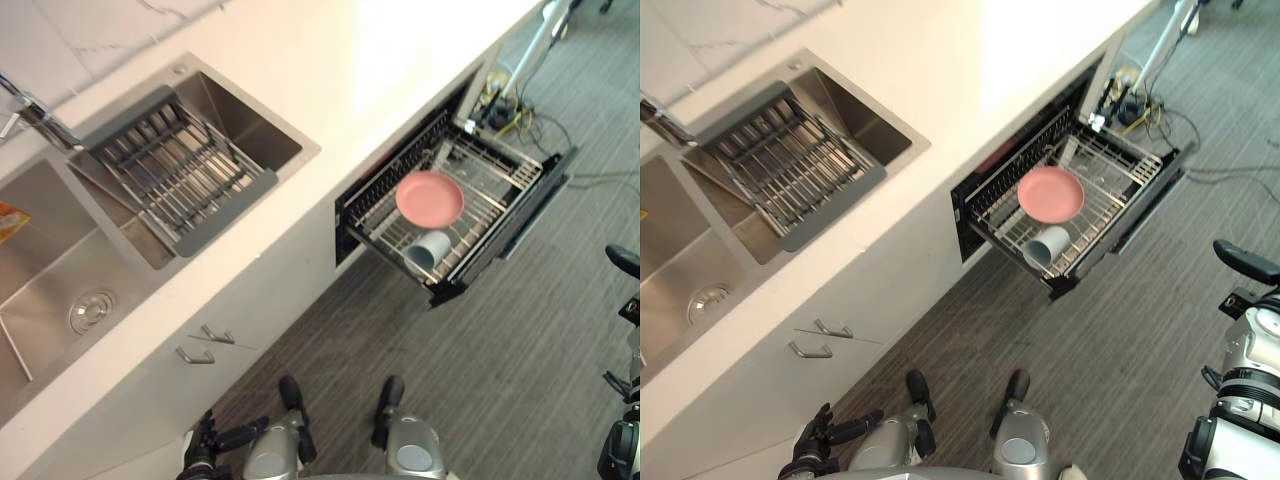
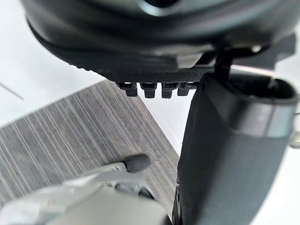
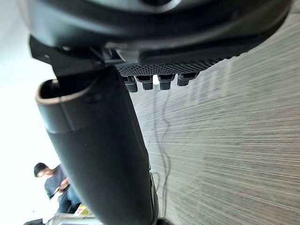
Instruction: Walk over to the sink, pick up the cup, carry it to the dishwasher, place the cup inside the dishwasher, then close the dishwasher door
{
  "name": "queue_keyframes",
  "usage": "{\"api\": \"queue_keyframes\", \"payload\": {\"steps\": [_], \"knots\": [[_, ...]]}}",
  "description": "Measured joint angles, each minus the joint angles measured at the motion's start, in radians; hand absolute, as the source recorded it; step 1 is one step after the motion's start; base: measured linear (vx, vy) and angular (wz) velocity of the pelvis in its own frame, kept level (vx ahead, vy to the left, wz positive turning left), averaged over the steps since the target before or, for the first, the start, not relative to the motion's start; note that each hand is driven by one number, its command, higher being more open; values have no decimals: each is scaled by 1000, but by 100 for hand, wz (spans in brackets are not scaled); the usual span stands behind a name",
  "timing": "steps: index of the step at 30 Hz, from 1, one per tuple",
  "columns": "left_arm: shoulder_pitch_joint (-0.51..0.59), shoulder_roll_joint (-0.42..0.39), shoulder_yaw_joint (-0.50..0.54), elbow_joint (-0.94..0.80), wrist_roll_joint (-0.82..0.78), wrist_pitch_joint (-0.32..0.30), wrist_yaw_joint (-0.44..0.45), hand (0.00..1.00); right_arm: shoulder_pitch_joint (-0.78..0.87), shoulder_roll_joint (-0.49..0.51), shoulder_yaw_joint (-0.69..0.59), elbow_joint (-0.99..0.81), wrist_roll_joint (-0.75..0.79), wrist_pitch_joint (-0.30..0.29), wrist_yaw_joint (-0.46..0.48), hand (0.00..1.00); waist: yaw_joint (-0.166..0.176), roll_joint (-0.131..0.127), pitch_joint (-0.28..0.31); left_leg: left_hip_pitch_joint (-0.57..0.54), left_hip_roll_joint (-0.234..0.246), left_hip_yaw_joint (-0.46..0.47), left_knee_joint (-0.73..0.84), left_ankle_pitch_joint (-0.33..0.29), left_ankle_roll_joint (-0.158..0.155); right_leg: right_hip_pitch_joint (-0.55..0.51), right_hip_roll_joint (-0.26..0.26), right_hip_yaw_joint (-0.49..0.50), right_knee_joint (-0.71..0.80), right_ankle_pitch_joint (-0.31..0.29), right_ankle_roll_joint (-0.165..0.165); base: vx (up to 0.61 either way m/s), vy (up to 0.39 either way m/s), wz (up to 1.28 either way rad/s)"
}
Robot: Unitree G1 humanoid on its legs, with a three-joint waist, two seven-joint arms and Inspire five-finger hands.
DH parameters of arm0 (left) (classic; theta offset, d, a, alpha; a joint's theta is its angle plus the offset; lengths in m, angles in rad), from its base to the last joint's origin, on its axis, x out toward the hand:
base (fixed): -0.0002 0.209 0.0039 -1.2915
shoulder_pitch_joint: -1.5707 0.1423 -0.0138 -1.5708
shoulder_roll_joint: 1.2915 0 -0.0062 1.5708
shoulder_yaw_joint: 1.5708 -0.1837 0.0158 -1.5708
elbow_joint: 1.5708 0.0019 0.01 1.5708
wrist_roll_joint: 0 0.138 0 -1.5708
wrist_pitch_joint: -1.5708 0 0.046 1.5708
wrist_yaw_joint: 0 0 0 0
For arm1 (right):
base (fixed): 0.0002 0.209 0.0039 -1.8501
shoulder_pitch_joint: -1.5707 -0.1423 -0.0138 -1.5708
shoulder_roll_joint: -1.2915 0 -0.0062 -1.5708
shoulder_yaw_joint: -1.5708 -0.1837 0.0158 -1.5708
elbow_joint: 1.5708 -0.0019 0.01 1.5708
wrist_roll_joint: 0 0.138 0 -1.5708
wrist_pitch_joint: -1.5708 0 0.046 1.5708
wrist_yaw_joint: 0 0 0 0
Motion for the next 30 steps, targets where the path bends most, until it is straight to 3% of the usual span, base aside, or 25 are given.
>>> {"api": "queue_keyframes", "payload": {"steps": [4,5,6,7,9,14,17,21,30], "knots": [[-30,-6,-61,0,-33,-20,2,100,-17,5,-1,-11,126,-72,47,100,2,58,53,-50,-7,26,1,14,0,-88,-14,35,44,12,-7,-40,-22,-17],[-41,-10,-81,0,-40,-27,3,100,-36,9,-1,-12,163,-94,64,0,5,78,63,-72,-10,33,1,19,2,-124,-19,45,62,16,-13,-8,-65,-17],[-57,-20,-95,1,-45,-31,7,100,-62,11,-1,-14,219,-118,94,0,10,104,77,-95,-13,38,1,26,5,-162,-25,56,89,12,-21,19,-62,-13],[-59,-22,-98,1,-47,-33,8,100,-68,11,-1,-14,226,-121,100,0,11,107,80,-98,-14,39,1,28,7,-169,-27,59,95,11,-22,28,-63,-7],[-77,-46,-122,2,-58,-47,12,100,-122,11,-1,-19,277,-137,143,0,14,144,98,-127,-27,40,4,35,17,-225,-47,72,144,0,-37,40,-47,1],[-123,-66,-192,1,-79,-61,11,100,-211,11,25,-20,283,-138,222,0,41,192,117,-149,-59,20,4,42,27,-281,-94,82,229,-37,-33,57,-27,11],[-138,-80,-211,-2,-100,-64,9,100,-229,21,91,-20,282,-139,274,0,53,199,111,-155,-87,-27,4,42,27,-294,-134,71,278,-64,-23,50,-1,33],[-139,-87,-231,-5,-127,-63,-16,100,-235,31,69,-5,284,-155,264,0,46,203,108,-152,-124,-83,4,46,31,-280,-189,39,323,-87,-6,28,25,42],[-91,-124,-244,-7,-166,-82,-79,100,-252,2,70,76,271,-152,150,0,33,246,77,-79,-207,-292,0,56,31,-103,-345,-155,478,-213,35,-1,4,70]]}}
